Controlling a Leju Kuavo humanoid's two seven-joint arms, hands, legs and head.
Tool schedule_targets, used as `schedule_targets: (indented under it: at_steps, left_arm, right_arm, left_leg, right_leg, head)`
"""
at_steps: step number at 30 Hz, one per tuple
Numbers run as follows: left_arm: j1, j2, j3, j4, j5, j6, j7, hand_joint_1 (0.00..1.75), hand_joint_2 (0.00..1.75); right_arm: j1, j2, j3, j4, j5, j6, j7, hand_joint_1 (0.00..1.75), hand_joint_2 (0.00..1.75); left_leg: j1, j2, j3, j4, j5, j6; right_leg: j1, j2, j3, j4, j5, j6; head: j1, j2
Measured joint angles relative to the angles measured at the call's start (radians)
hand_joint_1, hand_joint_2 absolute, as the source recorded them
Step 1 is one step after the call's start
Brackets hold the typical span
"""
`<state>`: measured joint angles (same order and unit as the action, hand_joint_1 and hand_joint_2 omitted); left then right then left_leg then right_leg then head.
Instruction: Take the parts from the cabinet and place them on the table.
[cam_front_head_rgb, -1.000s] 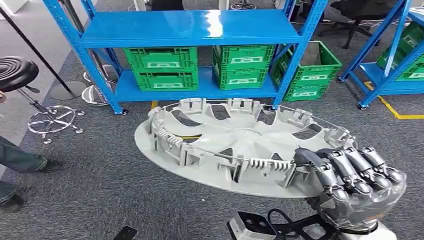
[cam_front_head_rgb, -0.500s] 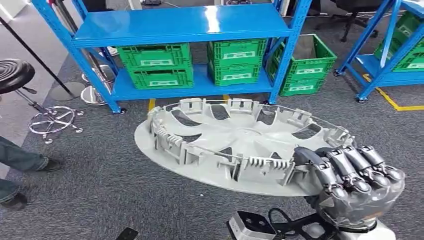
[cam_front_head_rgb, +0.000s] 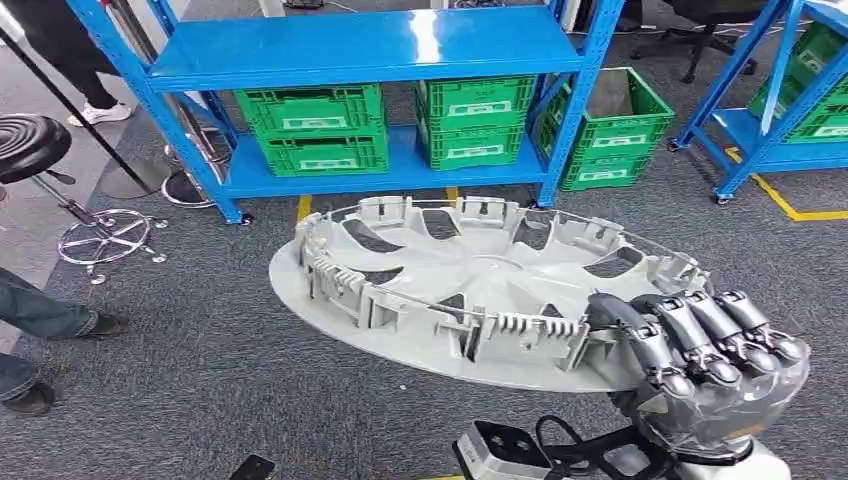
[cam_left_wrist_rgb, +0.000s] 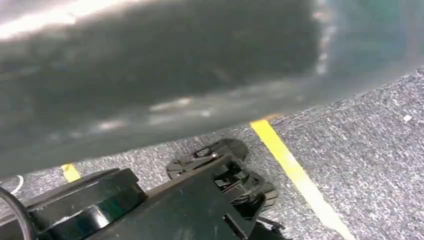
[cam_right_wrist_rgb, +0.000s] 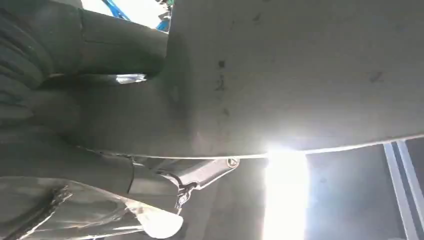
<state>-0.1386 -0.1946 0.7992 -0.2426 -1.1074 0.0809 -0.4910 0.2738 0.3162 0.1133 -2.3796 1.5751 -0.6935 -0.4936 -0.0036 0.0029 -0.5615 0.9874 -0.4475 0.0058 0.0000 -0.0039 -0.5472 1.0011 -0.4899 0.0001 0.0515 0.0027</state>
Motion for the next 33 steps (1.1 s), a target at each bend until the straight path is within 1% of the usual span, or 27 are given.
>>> schedule_targets:
  at_steps: [8, 14, 15, 16, 19, 21, 24, 25, 26, 27, 28, 30, 31, 32, 33]
  left_arm:
    - [0.000, 0.000, 0.000, 0.000, -0.002, 0.000, -0.001, 0.00, 0.00]
    - [0.000, 0.000, 0.000, 0.000, -0.003, 0.000, -0.001, 0.00, 0.00]
    - [0.000, 0.000, 0.000, 0.000, -0.003, 0.000, -0.001, 0.00, 0.00]
    - [0.000, 0.000, 0.000, 0.000, -0.003, 0.000, -0.001, 0.00, 0.00]
    - [0.000, 0.001, 0.000, 0.000, -0.003, 0.000, -0.001, 0.00, 0.00]
    - [0.000, 0.002, 0.000, 0.000, -0.003, 0.000, -0.001, 0.00, 0.00]
    - [0.000, 0.003, 0.001, 0.000, -0.003, 0.000, -0.001, 0.00, 0.00]
    - [0.000, 0.003, 0.001, 0.000, -0.003, 0.000, -0.001, 0.00, 0.00]
    - [0.000, 0.002, 0.001, 0.000, -0.003, 0.000, -0.001, 0.00, 0.00]
    - [-0.001, -0.001, 0.001, 0.000, -0.003, 0.000, -0.001, 0.00, 0.00]
    - [-0.001, -0.002, 0.001, 0.000, -0.003, 0.000, -0.001, 0.00, 0.00]
    - [-0.001, -0.003, 0.001, 0.000, -0.003, 0.000, -0.001, 0.00, 0.00]
    - [0.000, -0.003, 0.001, 0.000, -0.003, 0.000, -0.001, 0.00, 0.00]
    - [0.001, -0.003, 0.001, 0.000, -0.003, 0.000, -0.001, 0.00, 0.00]
    - [0.001, -0.003, 0.001, 0.000, -0.003, -0.001, -0.001, 0.00, 0.00]
  right_arm:
    - [-0.002, -0.002, 0.005, 0.000, 0.000, 0.000, 0.039, 1.75, 1.75]
    - [-0.008, -0.008, 0.021, 0.000, 0.000, 0.000, 0.068, 1.75, 1.75]
    - [-0.010, -0.009, 0.026, 0.000, 0.000, 0.000, 0.074, 1.75, 1.75]
    - [-0.012, -0.010, 0.030, 0.000, 0.000, 0.000, 0.082, 1.75, 1.75]
    - [-0.016, -0.014, 0.042, 0.001, 0.000, 0.000, 0.098, 1.75, 1.75]
    - [-0.021, -0.017, 0.050, 0.002, 0.000, 0.000, 0.103, 1.75, 1.75]
    - [-0.027, -0.019, 0.060, 0.004, 0.000, 0.000, 0.108, 1.75, 1.75]
    - [-0.027, -0.020, 0.061, 0.005, 0.000, 0.000, 0.108, 1.75, 1.75]
    - [-0.028, -0.020, 0.061, 0.004, 0.000, 0.000, 0.109, 1.75, 1.75]
    - [-0.027, -0.021, 0.061, 0.004, 0.000, 0.000, 0.109, 1.75, 1.75]
    - [-0.029, -0.023, 0.062, 0.004, 0.000, 0.000, 0.109, 1.75, 1.75]
    - [-0.031, -0.026, 0.062, 0.004, -0.001, 0.000, 0.109, 1.75, 1.75]
    - [-0.031, -0.026, 0.062, 0.005, -0.001, 0.000, 0.109, 1.75, 1.75]
    - [-0.031, -0.027, 0.062, 0.006, -0.001, 0.000, 0.109, 1.75, 1.75]
    - [-0.031, -0.028, 0.062, 0.007, -0.001, 0.000, 0.109, 1.75, 1.75]
  left_leg:
    - [-0.001, 0.000, -0.007, 0.004, 0.000, 0.000]
    - [-0.002, 0.000, -0.008, 0.004, 0.000, 0.000]
    - [-0.002, 0.000, -0.008, 0.004, 0.000, 0.000]
    - [-0.003, 0.000, -0.009, 0.009, 0.000, 0.001]
    - [-0.003, 0.000, -0.013, 0.011, 0.000, 0.002]
    - [-0.004, 0.000, -0.016, 0.014, -0.001, 0.004]
    - [-0.004, -0.001, -0.019, 0.018, -0.002, 0.010]
    - [-0.005, 0.000, -0.019, 0.018, -0.001, 0.014]
    - [-0.002, 0.001, -0.017, 0.005, 0.007, 0.021]
    - [0.007, 0.011, -0.011, -0.012, 0.017, 0.023]
    - [0.008, 0.013, -0.011, -0.018, 0.021, 0.029]
    - [0.009, 0.023, -0.016, -0.017, 0.022, 0.030]
    - [0.008, 0.030, -0.018, -0.017, 0.022, 0.030]
    - [0.009, 0.036, -0.020, -0.016, 0.023, 0.029]
    - [0.010, 0.044, -0.022, -0.014, 0.023, 0.028]
  right_leg:
    - [-0.001, 0.000, -0.005, 0.000, 0.003, 0.004]
    - [-0.002, 0.000, -0.006, 0.000, 0.004, 0.004]
    - [-0.002, 0.000, -0.006, 0.000, 0.004, 0.005]
    - [-0.004, 0.000, -0.006, -0.001, 0.006, 0.008]
    - [-0.004, 0.000, -0.009, -0.001, 0.007, 0.009]
    - [-0.004, 0.000, -0.010, -0.001, 0.008, 0.011]
    - [-0.005, 0.000, -0.010, -0.002, 0.010, 0.016]
    - [-0.006, 0.001, -0.010, -0.006, 0.013, 0.020]
    - [-0.002, 0.003, -0.009, -0.009, 0.016, 0.026]
    - [-0.003, 0.005, -0.022, 0.002, 0.003, 0.027]
    - [-0.002, 0.004, -0.036, 0.035, -0.029, 0.030]
    - [-0.008, 0.005, -0.099, 0.185, -0.108, 0.038]
    - [-0.011, 0.004, -0.132, 0.260, -0.139, 0.044]
    - [-0.013, 0.004, -0.148, 0.299, -0.148, 0.048]
    - [-0.016, 0.003, -0.140, 0.285, -0.128, 0.051]
  head:
    - [0.000, 0.000]
    - [0.000, 0.000]
    - [0.000, 0.000]
    - [0.000, 0.000]
    - [0.000, 0.000]
    - [0.000, 0.000]
    - [0.000, 0.000]
    - [0.000, 0.000]
    - [-0.001, 0.000]
    - [0.000, 0.000]
    - [0.004, 0.000]
    - [0.009, 0.000]
    - [0.009, 0.000]
    - [0.009, 0.000]
    - [0.009, 0.000]
